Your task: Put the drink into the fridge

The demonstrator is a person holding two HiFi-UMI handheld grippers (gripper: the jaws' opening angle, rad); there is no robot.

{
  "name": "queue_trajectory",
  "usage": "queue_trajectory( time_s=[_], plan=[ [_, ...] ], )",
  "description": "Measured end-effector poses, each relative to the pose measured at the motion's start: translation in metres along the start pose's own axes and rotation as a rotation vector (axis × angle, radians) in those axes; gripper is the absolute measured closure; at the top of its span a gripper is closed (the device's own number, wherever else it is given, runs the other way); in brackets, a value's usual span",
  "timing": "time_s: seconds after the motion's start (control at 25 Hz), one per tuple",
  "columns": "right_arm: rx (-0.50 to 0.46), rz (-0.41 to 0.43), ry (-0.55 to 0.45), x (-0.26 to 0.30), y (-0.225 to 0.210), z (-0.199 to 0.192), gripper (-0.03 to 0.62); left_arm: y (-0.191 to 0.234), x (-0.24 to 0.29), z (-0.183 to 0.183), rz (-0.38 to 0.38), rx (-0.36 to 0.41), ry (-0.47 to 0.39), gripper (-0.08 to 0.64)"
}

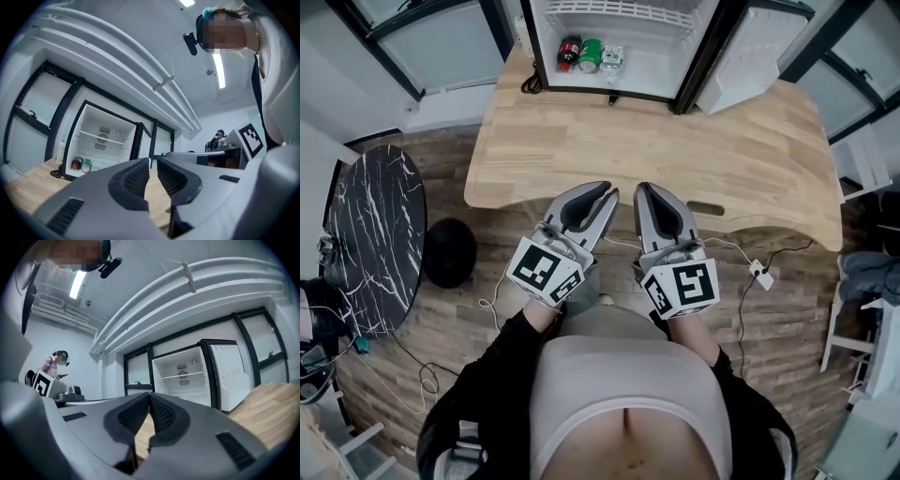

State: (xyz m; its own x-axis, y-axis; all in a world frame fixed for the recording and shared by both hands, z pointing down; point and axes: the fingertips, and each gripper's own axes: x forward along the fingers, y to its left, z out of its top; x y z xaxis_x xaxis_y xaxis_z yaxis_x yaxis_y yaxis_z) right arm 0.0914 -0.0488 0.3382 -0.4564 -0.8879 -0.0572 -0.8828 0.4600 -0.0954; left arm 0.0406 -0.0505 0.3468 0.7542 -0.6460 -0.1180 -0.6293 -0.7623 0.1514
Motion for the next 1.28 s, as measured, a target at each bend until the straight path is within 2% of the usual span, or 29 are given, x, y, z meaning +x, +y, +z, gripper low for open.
queue_trajectory(
  time_s=[0.28,0.64,0.92,1.28],
  plan=[
    [0.003,0.019,0.004,-0.028,0.017,0.001,0.565,-0.025,-0.023,-0.001,0.02,-0.014,0.0,0.503],
    [0.004,0.027,-0.018,-0.029,0.025,0.015,0.565,-0.027,-0.026,0.012,0.015,0.004,-0.015,0.503],
    [0.034,0.06,0.009,-0.03,0.029,0.005,0.565,-0.03,-0.03,0.0,0.03,-0.012,0.006,0.503],
    [0.011,0.066,0.013,-0.041,0.04,0.004,0.564,-0.043,-0.036,0.0,0.001,-0.011,0.003,0.503]
  ],
)
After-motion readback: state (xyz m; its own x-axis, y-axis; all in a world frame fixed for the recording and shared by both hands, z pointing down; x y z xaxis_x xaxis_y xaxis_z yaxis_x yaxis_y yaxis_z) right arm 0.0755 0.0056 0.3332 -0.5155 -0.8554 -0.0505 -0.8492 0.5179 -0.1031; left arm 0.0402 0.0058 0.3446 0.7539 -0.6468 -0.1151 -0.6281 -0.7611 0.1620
